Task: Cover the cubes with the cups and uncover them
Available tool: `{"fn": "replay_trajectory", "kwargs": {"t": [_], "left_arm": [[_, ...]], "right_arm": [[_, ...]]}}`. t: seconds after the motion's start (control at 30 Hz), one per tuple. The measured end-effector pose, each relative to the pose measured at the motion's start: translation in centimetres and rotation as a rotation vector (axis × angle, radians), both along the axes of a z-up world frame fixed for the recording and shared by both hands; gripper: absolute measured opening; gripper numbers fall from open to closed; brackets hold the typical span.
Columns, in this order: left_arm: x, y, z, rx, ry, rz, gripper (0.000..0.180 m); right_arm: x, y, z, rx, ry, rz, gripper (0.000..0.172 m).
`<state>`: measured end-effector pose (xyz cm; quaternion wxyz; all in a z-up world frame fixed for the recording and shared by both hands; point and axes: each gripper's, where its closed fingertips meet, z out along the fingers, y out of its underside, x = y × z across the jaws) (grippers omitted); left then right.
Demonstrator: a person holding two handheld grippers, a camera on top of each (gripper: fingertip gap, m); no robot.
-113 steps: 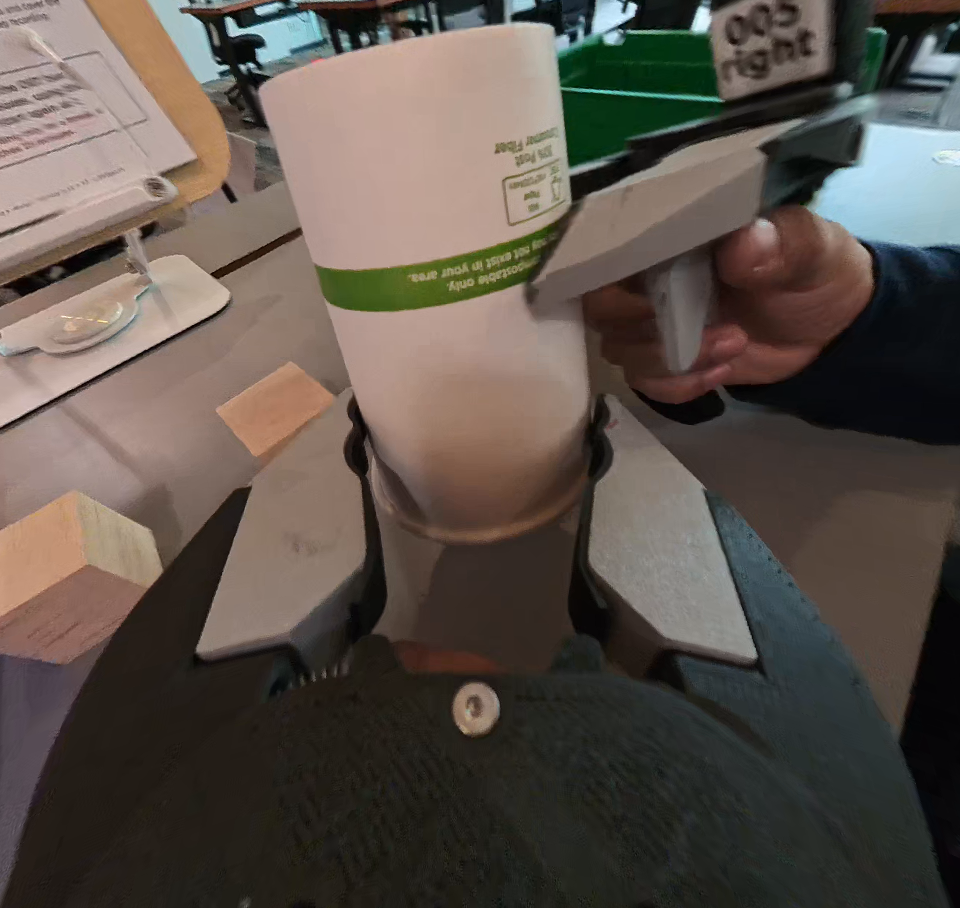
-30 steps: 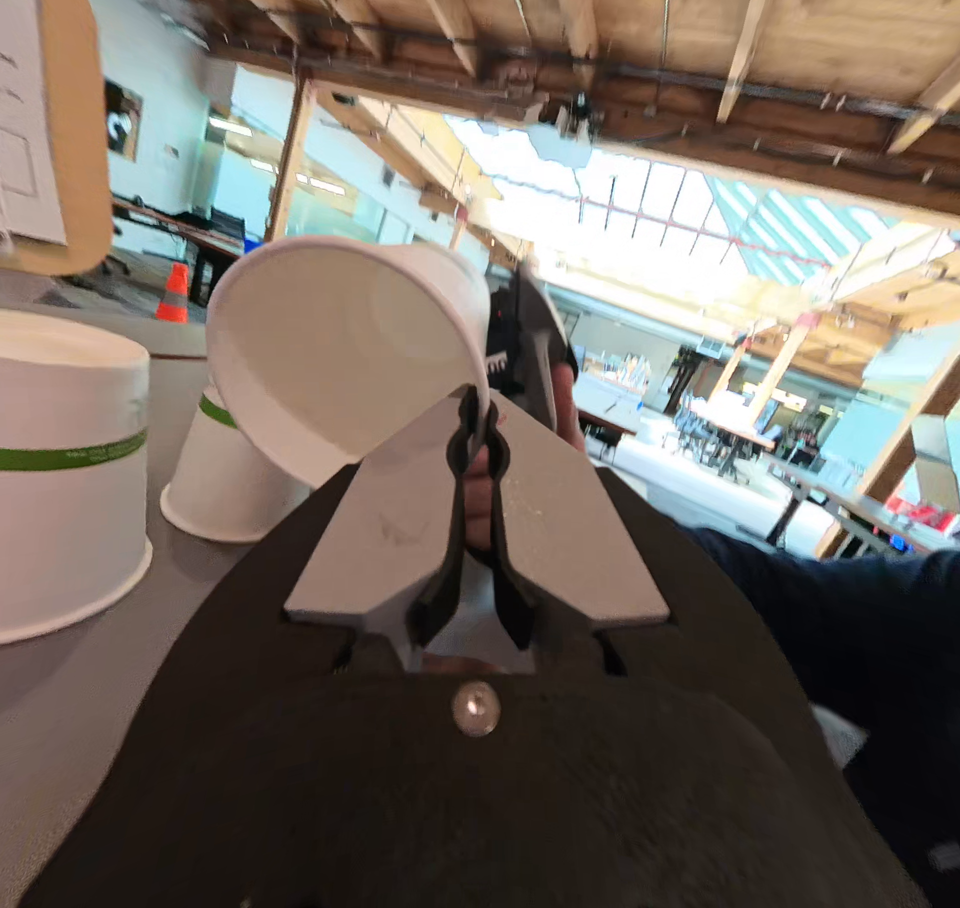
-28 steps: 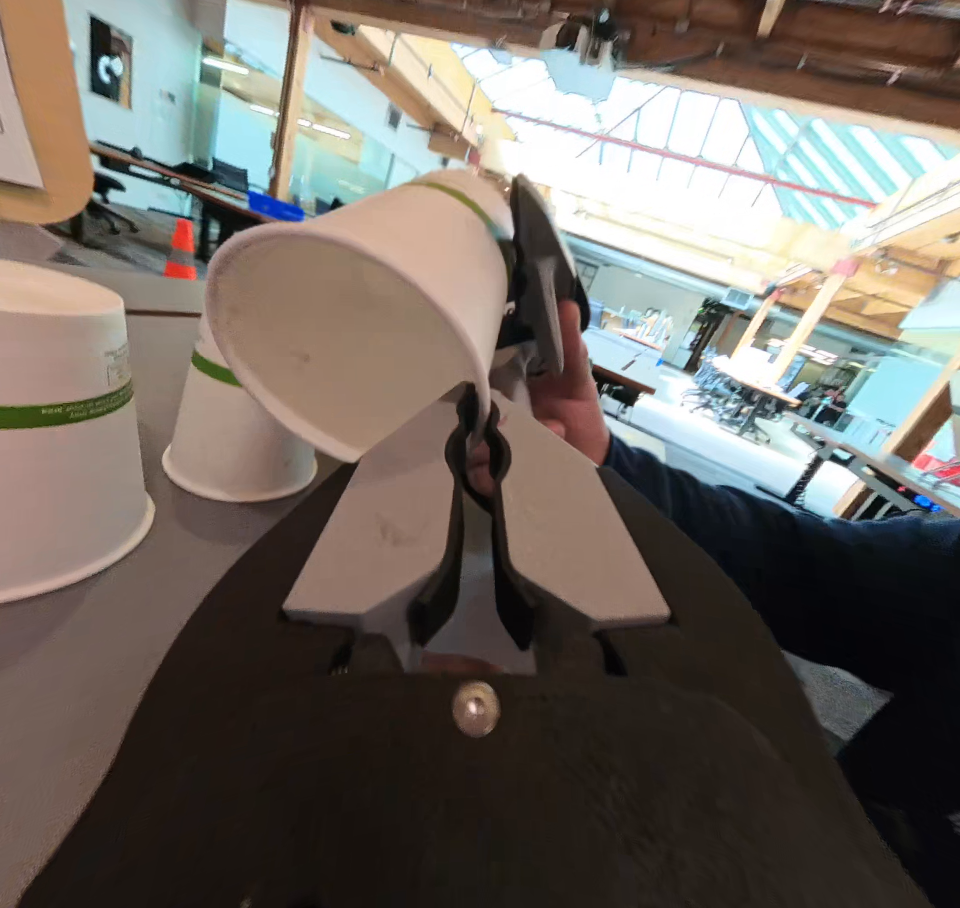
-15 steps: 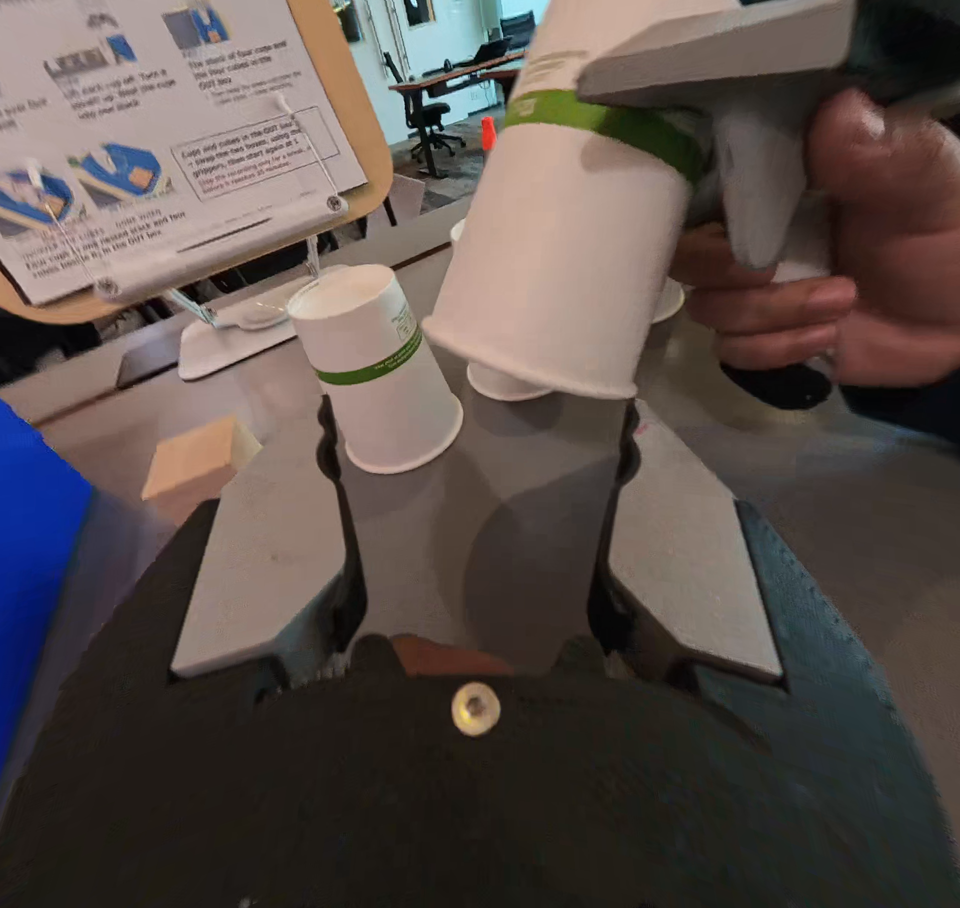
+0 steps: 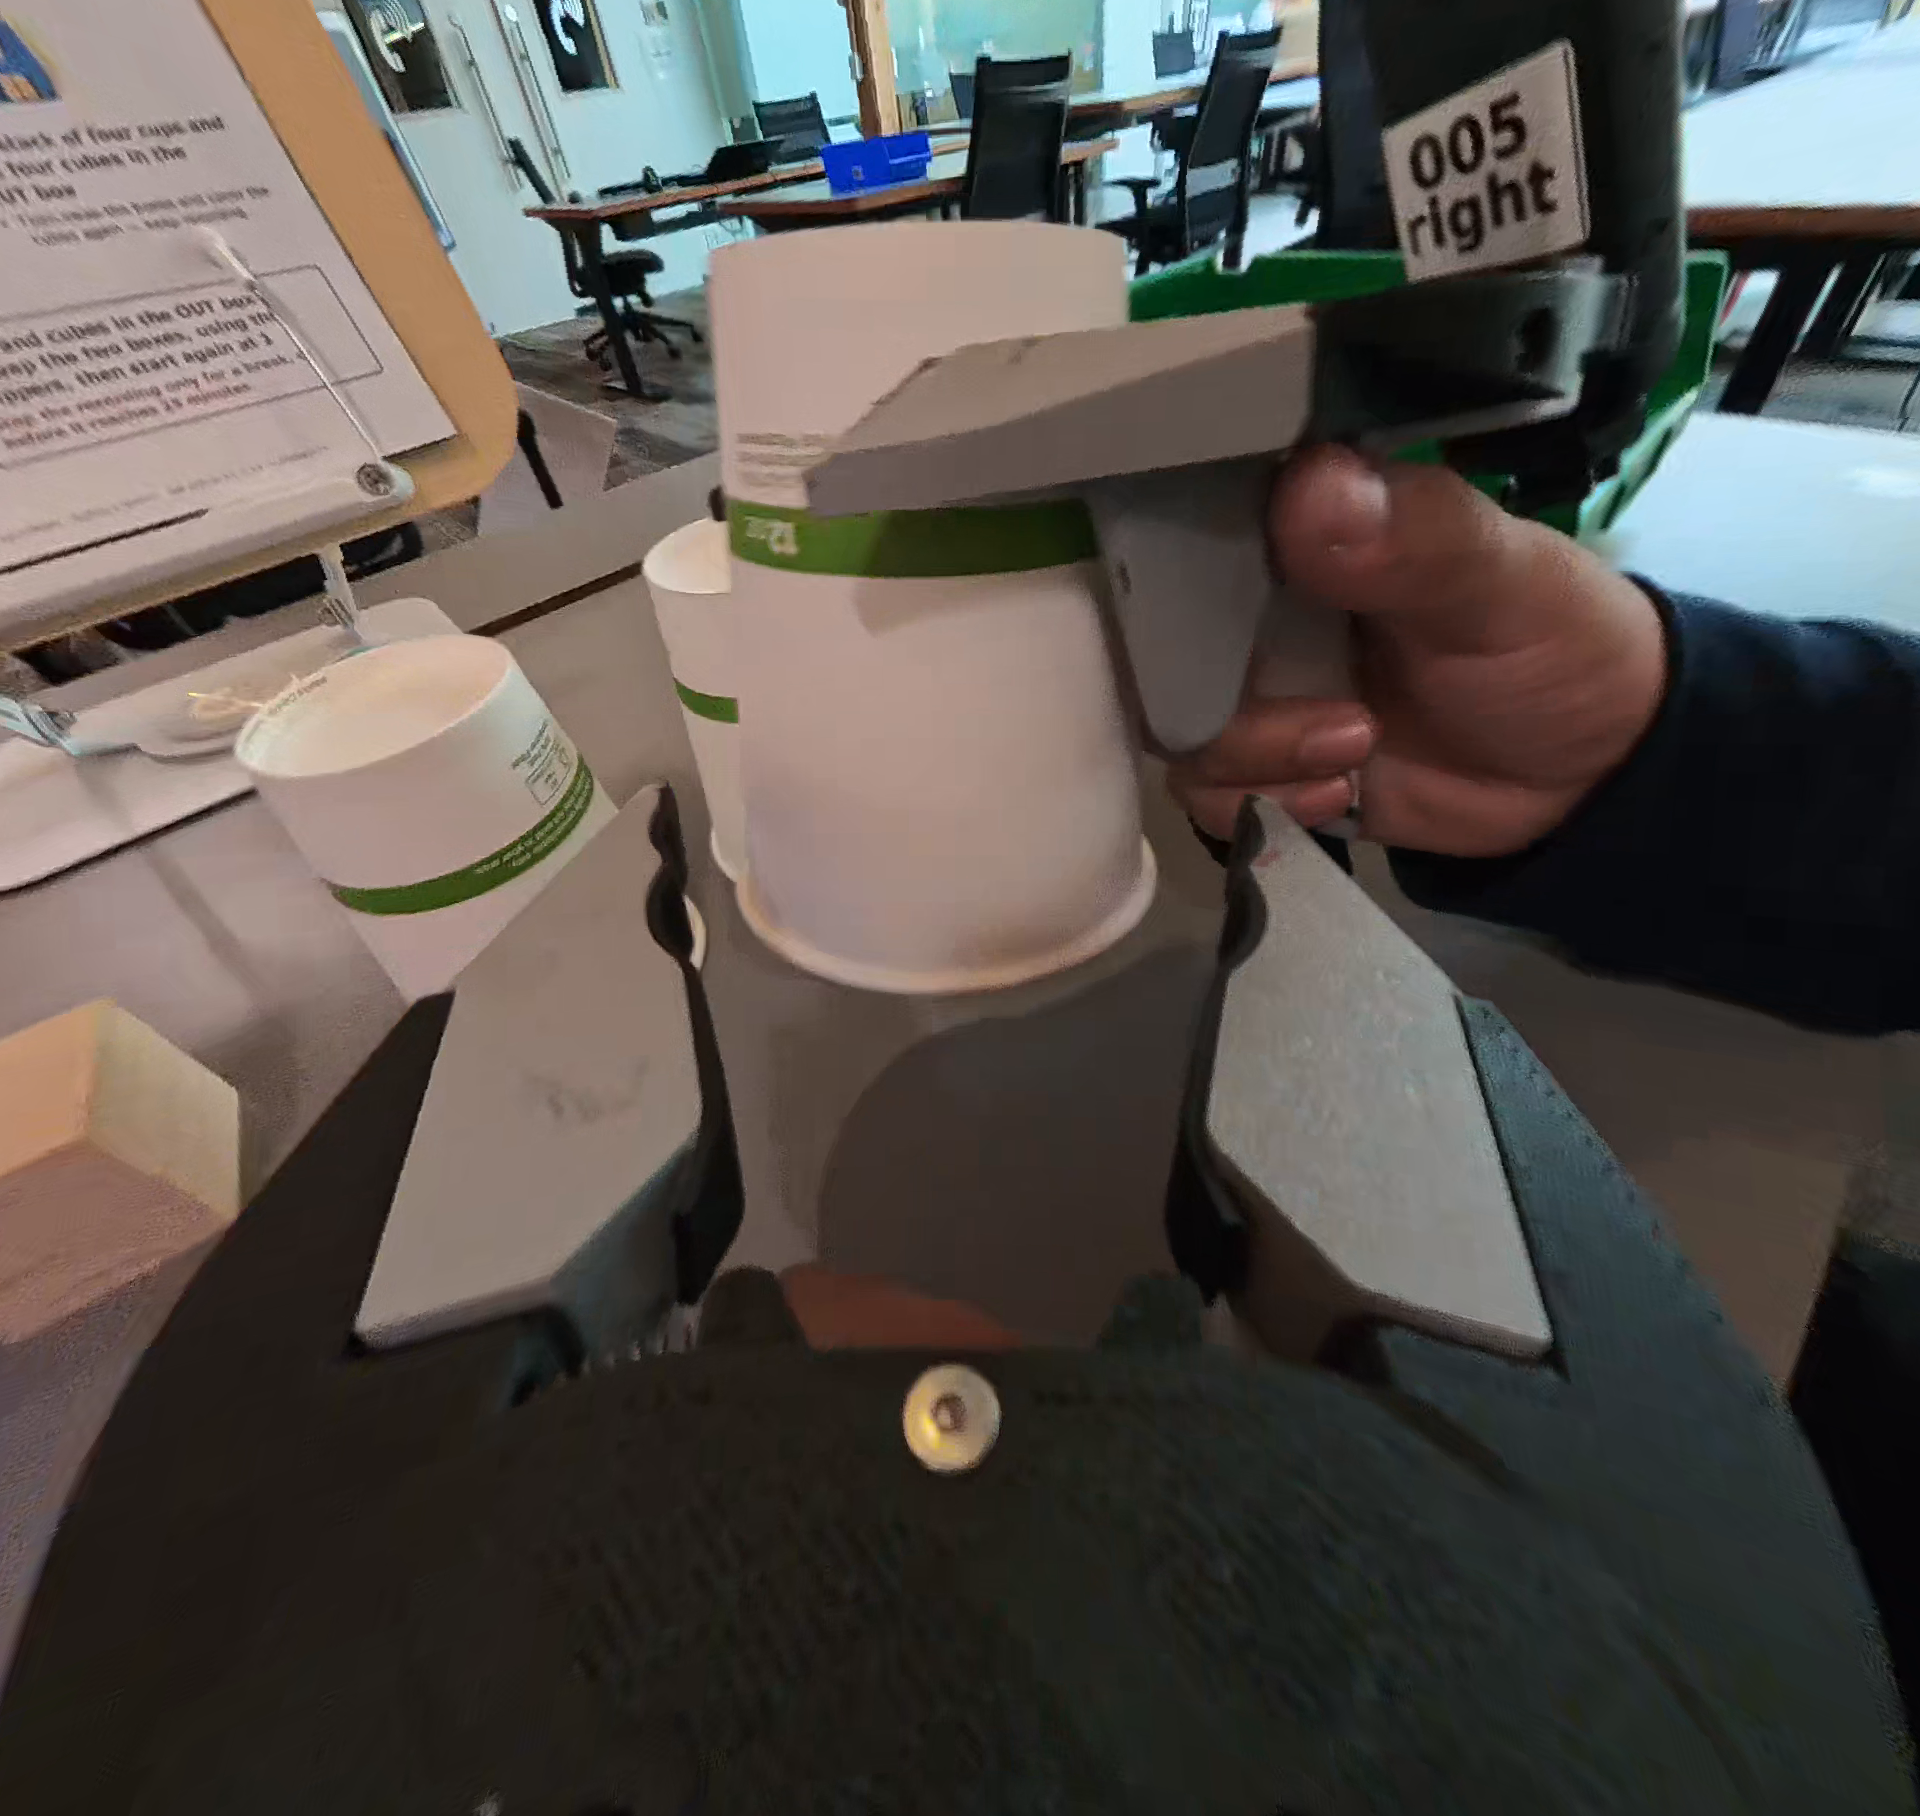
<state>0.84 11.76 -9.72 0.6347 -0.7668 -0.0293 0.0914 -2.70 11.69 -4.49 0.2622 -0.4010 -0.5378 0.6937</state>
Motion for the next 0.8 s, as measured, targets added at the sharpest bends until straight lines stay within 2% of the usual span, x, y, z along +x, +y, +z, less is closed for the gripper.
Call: {"fn": "replay_trajectory", "kwargs": {"t": [0.07,0.13,0.2,0.23,0.3,0.43,0.5,0.57,0.7,0.8], "left_arm": [[-0.9,-0.2,0.0,0.016,-0.031,0.022,0.097],[-1.1,0.1,-0.4,-0.011,-0.034,0.023,0.114],[-0.4,0.5,-0.9,-0.048,-0.04,-0.025,0.114],[-0.1,0.7,-1.0,-0.057,-0.029,-0.052,0.112],[1.1,0.7,-1.7,-0.1,-0.027,-0.142,0.092],[0.3,0.0,-2.3,-0.127,0.0,-0.148,0.087],[-1.3,-0.7,-2.2,-0.125,0.017,-0.092,0.087],[-4.3,-1.8,-0.9,-0.069,0.015,0.014,0.087],[-15.1,-5.5,3.3,0.141,-0.017,0.394,0.088],[-20.4,-5.3,1.6,0.08,-0.102,0.461,0.089]], "right_arm": [[0.4,-0.8,0.2,-0.009,0.003,0.052,0.088],[0.8,-1.9,0.0,-0.013,-0.008,0.12,0.088],[1.2,-3.0,-0.4,0.016,-0.016,0.175,0.088],[1.4,-3.5,-0.6,0.026,-0.022,0.201,0.089],[1.7,-4.1,-1.2,0.047,-0.048,0.238,0.09],[1.6,-4.4,-1.8,0.038,-0.079,0.259,0.088],[1.2,-4.1,-1.8,0.022,-0.071,0.224,0.082],[1.0,-3.5,-1.5,0.012,-0.058,0.19,0.08],[0.7,-2.4,-1.0,-0.037,-0.05,0.154,0.072],[0.5,-2.3,-1.3,-0.047,-0.063,0.155,0.07]]}}
